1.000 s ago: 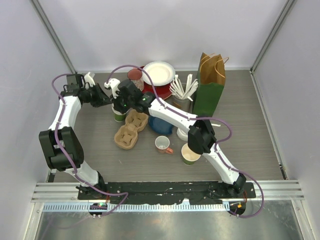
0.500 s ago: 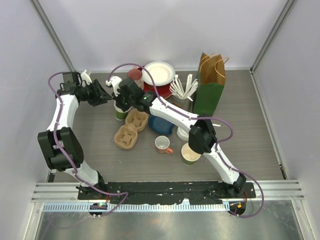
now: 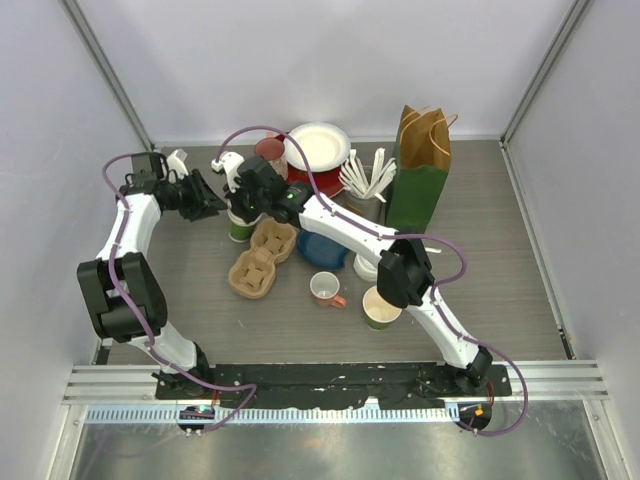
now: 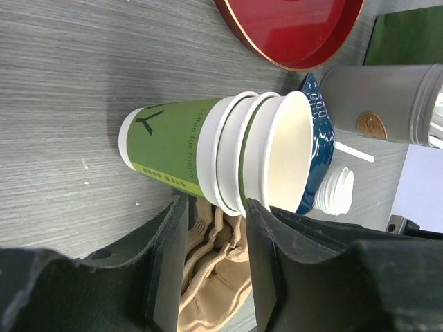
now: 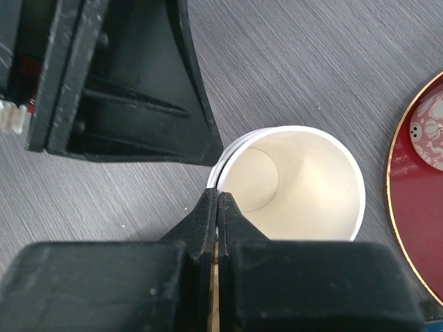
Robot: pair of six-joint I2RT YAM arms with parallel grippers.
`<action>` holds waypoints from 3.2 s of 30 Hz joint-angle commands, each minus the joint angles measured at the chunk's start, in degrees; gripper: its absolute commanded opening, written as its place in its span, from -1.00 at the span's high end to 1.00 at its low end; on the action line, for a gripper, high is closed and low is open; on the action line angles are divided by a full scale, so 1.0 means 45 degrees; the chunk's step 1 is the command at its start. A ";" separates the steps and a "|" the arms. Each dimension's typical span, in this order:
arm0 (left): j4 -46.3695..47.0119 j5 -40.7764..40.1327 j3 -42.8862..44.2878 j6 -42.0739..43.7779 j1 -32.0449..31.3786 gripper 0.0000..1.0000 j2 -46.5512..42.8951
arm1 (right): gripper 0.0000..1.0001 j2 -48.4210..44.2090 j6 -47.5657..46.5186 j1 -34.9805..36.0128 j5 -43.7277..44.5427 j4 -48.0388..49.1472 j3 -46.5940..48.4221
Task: Pack the takeout coffee
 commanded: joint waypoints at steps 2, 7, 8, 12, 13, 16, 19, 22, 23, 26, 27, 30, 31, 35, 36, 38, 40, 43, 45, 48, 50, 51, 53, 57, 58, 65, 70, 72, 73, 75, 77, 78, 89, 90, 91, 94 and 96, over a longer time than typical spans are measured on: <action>0.0601 0.0376 0.0041 -0.0051 -0.0135 0.18 0.0122 | 0.98 -0.1136 0.0099 0.0065 -0.0270 0.0529 0.0607; 0.0679 0.0260 -0.0076 -0.0032 -0.0252 0.20 0.0317 | 0.98 -0.1038 0.0119 0.0143 -0.0349 0.0529 0.0666; 0.0699 0.0182 -0.0115 -0.0012 -0.0252 0.20 0.0356 | 0.98 -0.1058 0.0119 0.0163 -0.0349 0.0529 0.0685; 0.0660 -0.0267 -0.0349 0.0339 -0.0253 0.23 0.0434 | 0.99 -0.1175 -0.0018 0.0163 -0.0193 0.0490 0.0724; 0.0660 -0.0345 -0.0407 0.0456 -0.0252 0.24 0.0434 | 0.98 -0.1272 -0.0037 0.0163 -0.0154 0.0509 0.0725; 0.0718 -0.0424 -0.0564 0.0496 -0.0252 0.24 0.0434 | 0.98 -0.1390 -0.0096 0.0163 -0.0075 0.0509 0.0822; 0.0661 -0.0541 -0.0525 0.0632 -0.0252 0.26 0.0434 | 0.99 -0.1507 -0.0154 0.0163 -0.0017 0.0490 0.0861; 0.0524 -0.0639 -0.0408 0.0749 -0.0252 0.25 0.0454 | 0.98 -0.1682 -0.0272 0.0144 0.0139 0.0490 0.0900; 0.0504 -0.0620 -0.0389 0.0769 -0.0252 0.26 0.0434 | 0.98 -0.1780 -0.0330 0.0163 0.0159 0.0451 0.0900; 0.0465 -0.0620 -0.0330 0.0808 -0.0252 0.25 0.0376 | 0.99 -0.2053 -0.0428 0.0163 0.0315 0.0354 0.0959; 0.0426 -0.0600 -0.0291 0.0808 -0.0272 0.25 0.0395 | 0.98 -0.2131 -0.0428 0.0163 0.0335 0.0334 0.1036; 0.0309 -0.0600 -0.0154 0.0906 -0.0233 0.25 0.0376 | 0.98 -0.2443 -0.0428 0.0163 0.0335 0.0255 0.1115; 0.0289 -0.0600 -0.0096 0.0925 -0.0233 0.25 0.0337 | 0.98 -0.2503 -0.0428 0.0163 0.0335 0.0236 0.1115; 0.0192 -0.0600 0.0119 0.1023 -0.0116 0.25 0.0278 | 0.99 -0.2912 -0.0467 0.0163 0.0491 -0.0114 0.1115; 0.0114 -0.0600 0.0158 0.1120 -0.0096 0.24 0.0259 | 0.98 -0.2991 -0.0467 0.0144 0.0530 -0.0212 0.1135; -0.0042 -0.0561 0.0353 0.1218 -0.0077 0.24 0.0181 | 0.98 -0.3400 -0.0467 0.0144 0.0647 -0.0620 0.1154; -0.0277 -0.0522 0.0528 0.1374 -0.0057 0.22 0.0122 | 0.98 -0.4042 -0.0351 0.0163 0.0764 -0.1070 0.1193; -0.0628 -0.0600 0.0801 0.1705 -0.0076 0.17 -0.0073 | 0.98 -0.4922 -0.0311 0.0183 0.1641 -0.2339 0.1038; -0.0939 -0.0697 0.0939 0.1862 -0.0057 0.14 -0.0151 | 0.98 -0.6054 -0.0253 0.0183 0.2613 -0.3452 0.0456; -0.1623 -0.0756 0.1446 0.2213 -0.0057 0.07 -0.0210 | 0.98 -0.7713 0.0157 0.0183 0.3864 -0.5092 -0.0676; -0.2072 -0.0737 0.1779 0.2467 -0.0076 0.02 -0.0307 | 0.98 -0.8437 0.1014 0.0183 0.4589 -0.6221 -0.1362; -0.2190 -0.0776 0.1876 0.2526 -0.0057 0.00 -0.0366 | 0.98 -0.9195 0.1268 0.0183 0.4979 -0.6538 -0.2177; -0.2444 -0.0815 0.2111 0.2663 -0.0057 -0.04 -0.0483 | 0.99 -0.9882 0.2183 0.0144 0.6327 -0.7279 -0.3079; -0.2757 -0.0757 0.2365 0.2937 -0.0115 -0.09 -0.0873 | 0.99 -1.1484 0.4177 -0.0071 0.8184 -0.7947 -0.5596; -0.2797 -0.0660 0.2424 0.2937 -0.0116 -0.11 -0.0952 | 0.98 -1.2145 0.4510 -0.0110 0.8941 -0.8044 -0.5990; -0.3090 -0.0327 0.2171 0.2937 -0.0272 -0.14 -0.1557 | 0.98 -1.4179 0.6621 -0.1455 0.9946 -0.9022 -0.9310; -0.3226 -0.0210 0.2033 0.3015 -0.0311 -0.14 -0.2103 | 0.99 -1.5470 0.7383 -0.3058 0.9438 -0.8401 -1.1947; -0.3285 -0.0151 0.2053 0.3074 -0.0330 -0.15 -0.2202 | 0.98 -1.6114 0.7579 -0.3331 0.8933 -0.7931 -1.3080; -0.3324 -0.0151 0.2053 0.3074 -0.0311 -0.14 -0.2260 | 0.99 -1.6271 0.7773 -0.3488 0.8735 -0.7464 -1.3471; -0.3344 -0.0093 0.2053 0.3074 -0.0330 -0.15 -0.2417 | 0.99 -1.6468 0.8027 -0.3567 0.8500 -0.7090 -1.4487; -0.3402 -0.0073 0.2053 0.3074 -0.0330 -0.16 -0.2514 | 0.98 -1.6429 0.8399 -0.3664 0.8480 -0.6757 -1.5422; -0.3422 -0.0073 0.2053 0.3093 -0.0330 -0.15 -0.2554 | 0.98 -1.6313 0.8535 -0.3723 0.8441 -0.6660 -1.5679; -0.3422 -0.0014 0.1897 0.3230 -0.0350 -0.18 -0.2710 | 0.98 -1.6410 0.9083 -0.4212 0.7192 -0.4570 -1.8159; -0.3403 -0.0014 0.1877 0.3269 -0.0350 -0.18 -0.2710 | 0.98 -1.6390 0.9219 -0.4212 0.7171 -0.4492 -1.8317; -0.3383 -0.0014 0.1877 0.3250 -0.0350 -0.18 -0.2672 | 0.98 -1.6313 0.9259 -0.4192 0.7171 -0.4394 -1.8434; -0.3441 0.0044 0.1975 0.3347 -0.0350 -0.19 -0.2691 | 0.98 -1.6273 0.9396 -0.4250 0.7210 -0.4374 -1.8728; -0.3461 0.0044 0.2033 0.3386 -0.0350 -0.19 -0.2671 | 0.98 -1.6234 0.9454 -0.4270 0.7230 -0.4432 -1.8768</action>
